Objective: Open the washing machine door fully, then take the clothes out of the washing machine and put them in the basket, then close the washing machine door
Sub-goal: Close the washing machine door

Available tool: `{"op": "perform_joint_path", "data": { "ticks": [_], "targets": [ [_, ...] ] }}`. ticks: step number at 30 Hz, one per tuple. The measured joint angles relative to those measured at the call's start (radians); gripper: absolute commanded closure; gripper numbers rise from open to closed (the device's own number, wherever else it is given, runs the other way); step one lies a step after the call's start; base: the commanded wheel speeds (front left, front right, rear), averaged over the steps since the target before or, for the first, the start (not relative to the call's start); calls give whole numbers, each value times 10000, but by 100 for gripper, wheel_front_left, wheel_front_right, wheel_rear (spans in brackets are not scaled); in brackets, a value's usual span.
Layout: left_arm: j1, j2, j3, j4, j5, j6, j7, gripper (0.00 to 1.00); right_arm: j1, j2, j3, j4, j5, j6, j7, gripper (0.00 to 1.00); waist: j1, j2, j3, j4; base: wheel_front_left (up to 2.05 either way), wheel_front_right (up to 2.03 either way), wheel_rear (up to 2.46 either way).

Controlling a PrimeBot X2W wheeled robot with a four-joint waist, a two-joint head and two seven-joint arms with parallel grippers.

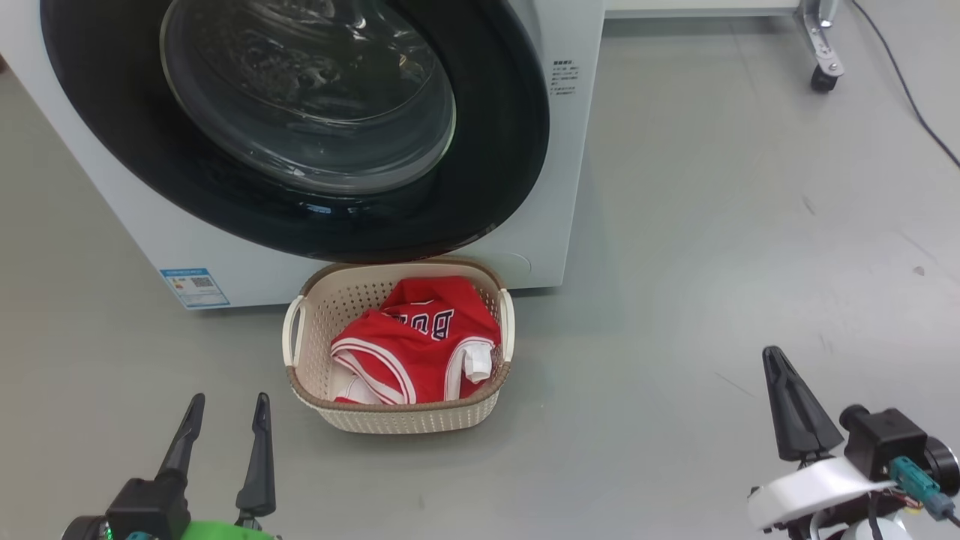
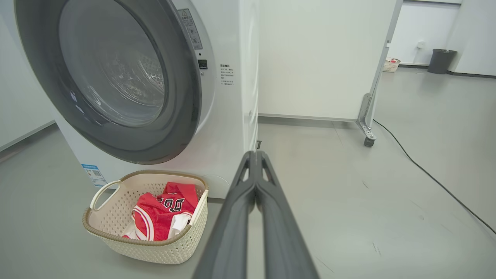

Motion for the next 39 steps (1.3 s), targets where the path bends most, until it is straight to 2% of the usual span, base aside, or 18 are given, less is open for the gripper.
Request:
{"op": "perform_joint_path", "data": {
  "ticks": [13,26,39],
  "targets": [
    [-926,-213,-479,-249,134,-188,-111,0,-2110,-362,803,-4,-313,520,571,100,0,0,879,687,0,0,0],
    [-1963,-483,-913,-261,242,-447,-207,0,-5507,-587,1398,165,-502,704,1149,100,0,0,2072,1732,0,0,0],
    [-2806,-750,-1193,-102,150,-619,-309,0,-8043,-846,1758,1267,-360,790,1850,100,0,0,3266,2686,0,0,0]
  ]
}}
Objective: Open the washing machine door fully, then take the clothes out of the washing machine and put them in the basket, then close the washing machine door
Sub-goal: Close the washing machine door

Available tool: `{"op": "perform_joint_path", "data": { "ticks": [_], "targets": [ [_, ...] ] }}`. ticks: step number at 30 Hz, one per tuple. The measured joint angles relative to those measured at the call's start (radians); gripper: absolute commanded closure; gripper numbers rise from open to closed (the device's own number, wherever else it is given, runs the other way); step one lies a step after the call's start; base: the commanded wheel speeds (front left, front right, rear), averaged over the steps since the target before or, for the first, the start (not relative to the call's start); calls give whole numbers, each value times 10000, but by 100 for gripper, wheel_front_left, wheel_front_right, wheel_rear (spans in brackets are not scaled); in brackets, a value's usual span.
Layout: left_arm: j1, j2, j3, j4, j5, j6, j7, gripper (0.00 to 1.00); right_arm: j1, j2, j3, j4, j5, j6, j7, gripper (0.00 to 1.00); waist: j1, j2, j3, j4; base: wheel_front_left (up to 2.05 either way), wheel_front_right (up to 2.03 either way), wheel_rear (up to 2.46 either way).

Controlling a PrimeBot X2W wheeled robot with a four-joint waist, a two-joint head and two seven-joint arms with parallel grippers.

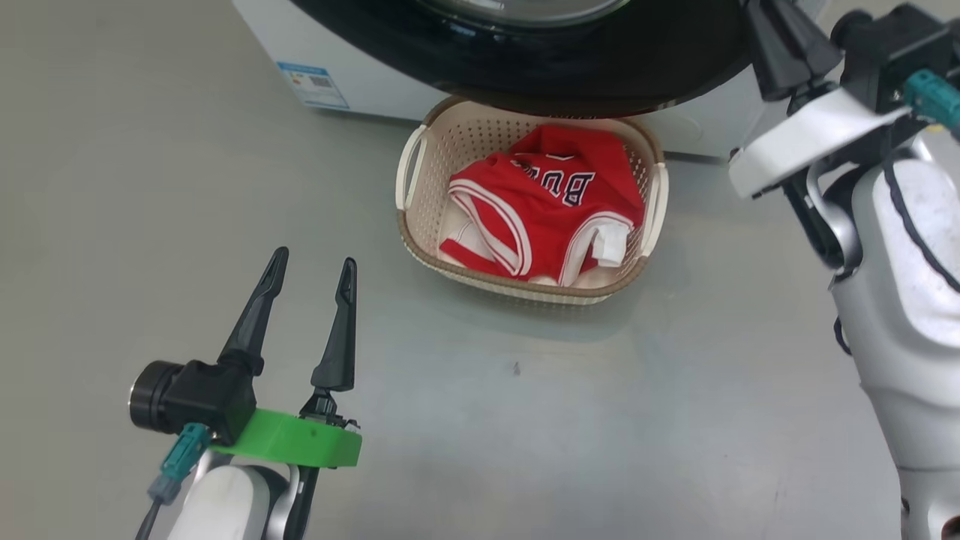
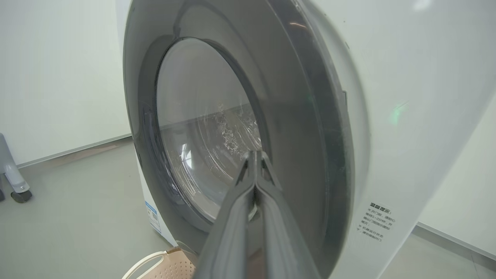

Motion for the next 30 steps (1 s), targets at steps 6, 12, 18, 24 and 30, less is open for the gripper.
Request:
{"op": "perform_joint_path", "data": {
  "ticks": [6,12,18,24,30],
  "targets": [
    [-372,-59,-77,194,-10,-10,-82,0,-873,-105,13,470,198,0,44,100,0,0,468,322,0,0,0],
    [-585,-96,-111,330,-54,-12,-86,0,-1495,-219,29,917,385,0,65,100,0,0,774,595,0,0,0],
    [-663,-121,-127,460,-148,-13,-113,0,-2068,-255,63,1197,520,2,6,100,0,0,940,720,0,0,0],
    [-791,-142,-138,562,-150,-15,-117,0,-2547,-320,31,1693,750,44,-107,100,0,0,1054,790,0,0,0],
    [-1010,-178,-211,531,-150,-73,-117,0,-3278,-552,-69,2084,780,90,-92,100,0,0,1217,920,0,0,0]
  ]
}}
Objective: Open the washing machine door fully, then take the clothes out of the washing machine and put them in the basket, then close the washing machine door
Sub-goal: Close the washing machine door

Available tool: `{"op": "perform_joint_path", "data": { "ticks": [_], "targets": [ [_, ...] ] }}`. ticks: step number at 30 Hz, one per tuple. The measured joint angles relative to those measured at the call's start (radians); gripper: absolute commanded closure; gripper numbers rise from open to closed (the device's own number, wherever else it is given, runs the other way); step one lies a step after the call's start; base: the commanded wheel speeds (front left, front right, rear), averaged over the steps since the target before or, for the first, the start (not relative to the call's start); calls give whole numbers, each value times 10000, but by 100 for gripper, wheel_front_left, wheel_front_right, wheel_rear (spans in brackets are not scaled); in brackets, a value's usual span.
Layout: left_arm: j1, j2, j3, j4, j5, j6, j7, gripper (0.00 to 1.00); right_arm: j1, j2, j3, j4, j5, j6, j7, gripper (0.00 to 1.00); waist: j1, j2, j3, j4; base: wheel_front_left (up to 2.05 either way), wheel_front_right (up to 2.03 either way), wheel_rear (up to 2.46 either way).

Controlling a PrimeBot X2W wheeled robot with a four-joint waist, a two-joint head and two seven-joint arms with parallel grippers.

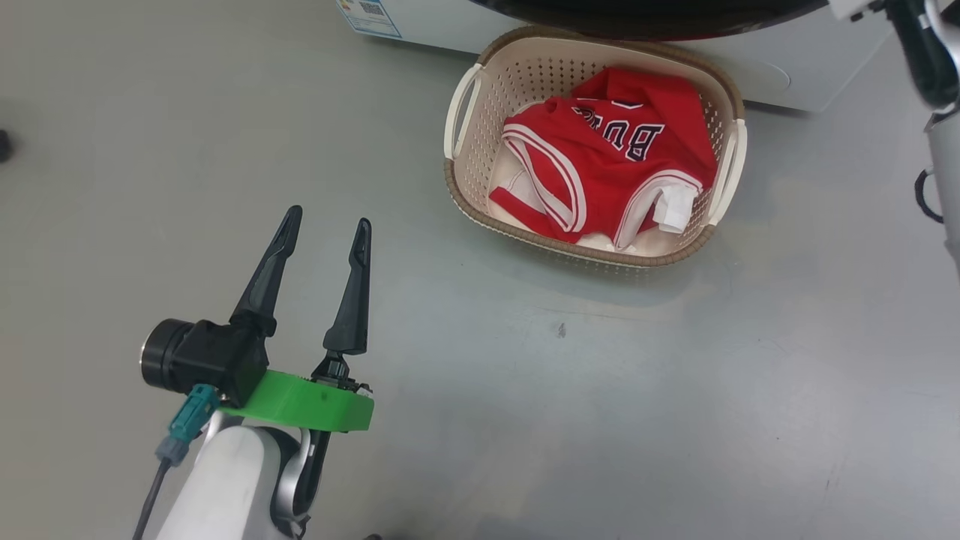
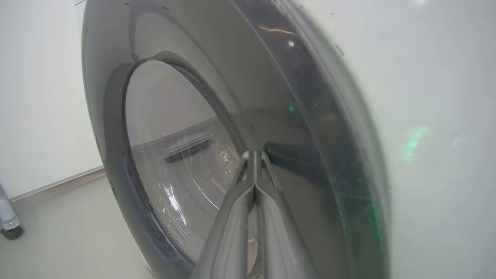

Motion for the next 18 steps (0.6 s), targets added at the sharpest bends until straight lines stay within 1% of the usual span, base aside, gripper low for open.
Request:
{"op": "perform_joint_path", "data": {
  "ticks": [3,6,14,18],
  "targets": [
    [-44,-17,-40,-4,-2,-15,0,0,-528,-230,-44,307,-6,0,33,100,0,0,111,119,0,0,0],
    [-83,-38,-33,-6,-2,-15,0,0,-837,-309,-25,537,-10,0,71,100,0,0,191,198,0,0,0],
    [-136,-52,-13,-4,-2,-15,0,0,-1221,-316,75,1099,-27,17,-33,100,0,0,243,268,0,0,0],
    [-175,-65,94,17,-17,-13,-2,0,-1245,-240,476,1273,19,-2,-332,100,0,0,197,239,0,0,0]
  ]
}}
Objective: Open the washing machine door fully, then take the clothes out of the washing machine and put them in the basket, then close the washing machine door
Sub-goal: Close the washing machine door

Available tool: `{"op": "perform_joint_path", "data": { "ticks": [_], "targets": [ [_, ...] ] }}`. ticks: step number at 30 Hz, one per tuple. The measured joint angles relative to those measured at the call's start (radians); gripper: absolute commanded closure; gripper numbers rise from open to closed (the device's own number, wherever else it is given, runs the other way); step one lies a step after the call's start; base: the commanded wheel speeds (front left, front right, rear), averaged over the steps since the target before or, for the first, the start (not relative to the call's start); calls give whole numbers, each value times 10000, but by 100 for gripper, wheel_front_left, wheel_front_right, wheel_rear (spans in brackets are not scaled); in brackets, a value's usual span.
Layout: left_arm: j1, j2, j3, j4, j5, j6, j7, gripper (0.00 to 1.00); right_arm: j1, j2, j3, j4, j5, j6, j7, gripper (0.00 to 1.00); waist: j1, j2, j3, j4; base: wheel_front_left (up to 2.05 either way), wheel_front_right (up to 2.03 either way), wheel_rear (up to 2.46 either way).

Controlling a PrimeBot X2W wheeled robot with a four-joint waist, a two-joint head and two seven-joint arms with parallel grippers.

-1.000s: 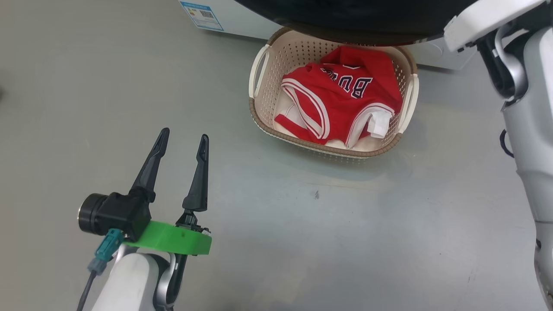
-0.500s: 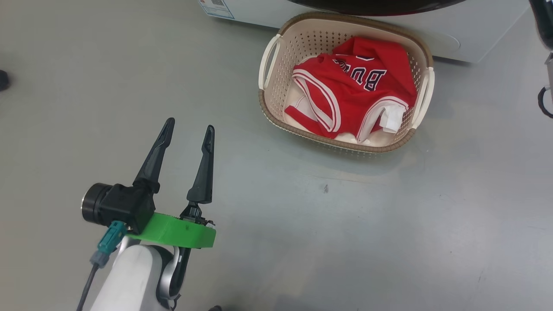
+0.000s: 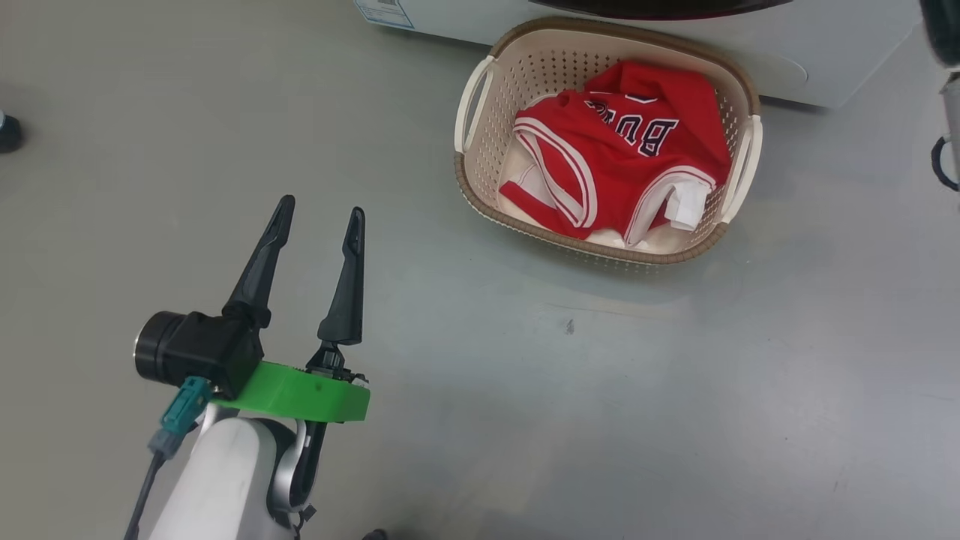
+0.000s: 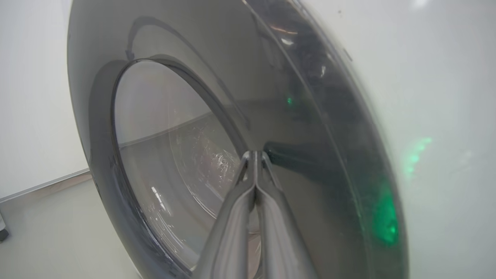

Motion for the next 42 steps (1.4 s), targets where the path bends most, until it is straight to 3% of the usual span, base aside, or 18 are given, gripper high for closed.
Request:
{"op": "perform_joint_path", "data": {
  "ticks": [14,28,30,31,32,42],
  "targets": [
    [-11,-12,240,96,19,13,0,0,1078,422,909,109,608,-2,-1197,100,0,0,-380,-452,0,0,0],
    [134,19,579,433,355,100,0,0,4034,464,261,40,1394,-2,-1549,100,-1,0,-1177,-1300,0,0,0],
    [208,42,621,527,357,100,0,0,4467,529,215,35,1475,-2,-1549,51,-1,0,-1331,-1424,0,0,0],
    [257,63,640,573,357,98,0,0,4685,587,198,31,1494,-2,-1549,16,-1,0,-1413,-1491,0,0,0],
    [314,98,656,614,359,98,0,0,4887,652,188,21,1511,-2,-1549,0,-1,0,-1493,-1555,0,0,0],
    [866,270,698,995,449,86,0,0,6451,1072,-215,-754,1565,-203,-1624,0,-1,0,-2352,-2225,0,0,0]
  ]
}}
